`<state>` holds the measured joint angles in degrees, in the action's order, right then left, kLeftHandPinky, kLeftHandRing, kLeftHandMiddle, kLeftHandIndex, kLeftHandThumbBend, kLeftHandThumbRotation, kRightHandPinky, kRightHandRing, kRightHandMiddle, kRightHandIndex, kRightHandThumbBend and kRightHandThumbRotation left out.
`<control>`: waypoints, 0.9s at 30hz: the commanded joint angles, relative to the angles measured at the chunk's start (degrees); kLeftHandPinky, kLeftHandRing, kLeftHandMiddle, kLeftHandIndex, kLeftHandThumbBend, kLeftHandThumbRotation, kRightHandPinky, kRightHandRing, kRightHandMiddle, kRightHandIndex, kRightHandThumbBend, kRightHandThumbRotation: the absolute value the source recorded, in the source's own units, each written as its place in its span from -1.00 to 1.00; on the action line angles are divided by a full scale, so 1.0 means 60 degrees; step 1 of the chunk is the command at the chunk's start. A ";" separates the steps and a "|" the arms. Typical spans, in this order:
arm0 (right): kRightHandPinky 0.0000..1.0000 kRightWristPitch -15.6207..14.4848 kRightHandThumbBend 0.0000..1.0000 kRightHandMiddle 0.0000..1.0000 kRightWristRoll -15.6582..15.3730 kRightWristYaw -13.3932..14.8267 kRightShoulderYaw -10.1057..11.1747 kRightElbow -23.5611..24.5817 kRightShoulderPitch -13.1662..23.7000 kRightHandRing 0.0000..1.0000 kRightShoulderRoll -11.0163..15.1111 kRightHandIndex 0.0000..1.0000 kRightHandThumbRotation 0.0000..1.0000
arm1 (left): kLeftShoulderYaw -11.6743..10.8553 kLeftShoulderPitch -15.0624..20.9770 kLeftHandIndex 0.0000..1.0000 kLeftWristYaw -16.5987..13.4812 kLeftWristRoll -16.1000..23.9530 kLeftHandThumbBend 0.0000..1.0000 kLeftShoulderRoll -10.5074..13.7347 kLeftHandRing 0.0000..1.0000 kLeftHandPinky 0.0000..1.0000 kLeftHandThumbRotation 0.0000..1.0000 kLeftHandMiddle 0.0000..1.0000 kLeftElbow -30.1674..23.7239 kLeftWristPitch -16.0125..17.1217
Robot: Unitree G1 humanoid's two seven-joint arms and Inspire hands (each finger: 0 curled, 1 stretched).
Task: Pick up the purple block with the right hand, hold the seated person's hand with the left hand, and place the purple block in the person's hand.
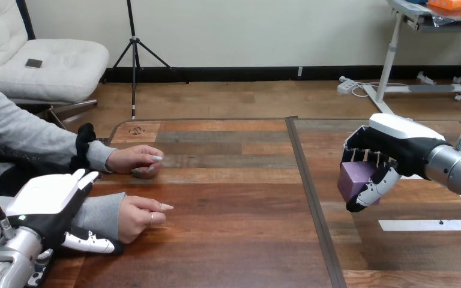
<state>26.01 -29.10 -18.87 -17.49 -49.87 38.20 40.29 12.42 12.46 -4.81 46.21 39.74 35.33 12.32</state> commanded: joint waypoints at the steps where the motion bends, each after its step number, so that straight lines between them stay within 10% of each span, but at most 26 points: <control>1: -0.30 0.0122 0.59 -0.10 0.0175 0.0129 0.0209 0.0192 0.0335 -0.19 0.0003 -0.12 -1.00 | 0.0131 0.0393 0.89 -0.0098 -0.0043 0.96 0.0316 0.89 0.72 0.02 0.95 0.0303 -0.0008; 17: -0.29 -0.0026 0.58 -0.10 0.0189 0.0115 0.0225 0.0179 0.0337 -0.19 -0.0049 -0.12 -1.00 | 0.0058 0.0387 0.78 0.0096 -0.0615 0.86 0.0276 0.77 0.64 -0.38 0.82 0.0268 0.0138; 27: -0.25 -0.0007 0.59 -0.08 0.0219 0.0179 0.0246 0.0183 0.0326 -0.16 -0.0088 -0.11 -1.00 | 0.0189 0.0453 0.57 -0.0063 -0.0628 0.83 0.0229 0.47 0.26 -0.79 0.55 0.0270 0.0183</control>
<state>25.90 -29.10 -18.87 -17.48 -49.87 38.20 40.29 12.45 13.56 -4.71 41.60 39.82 35.81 13.68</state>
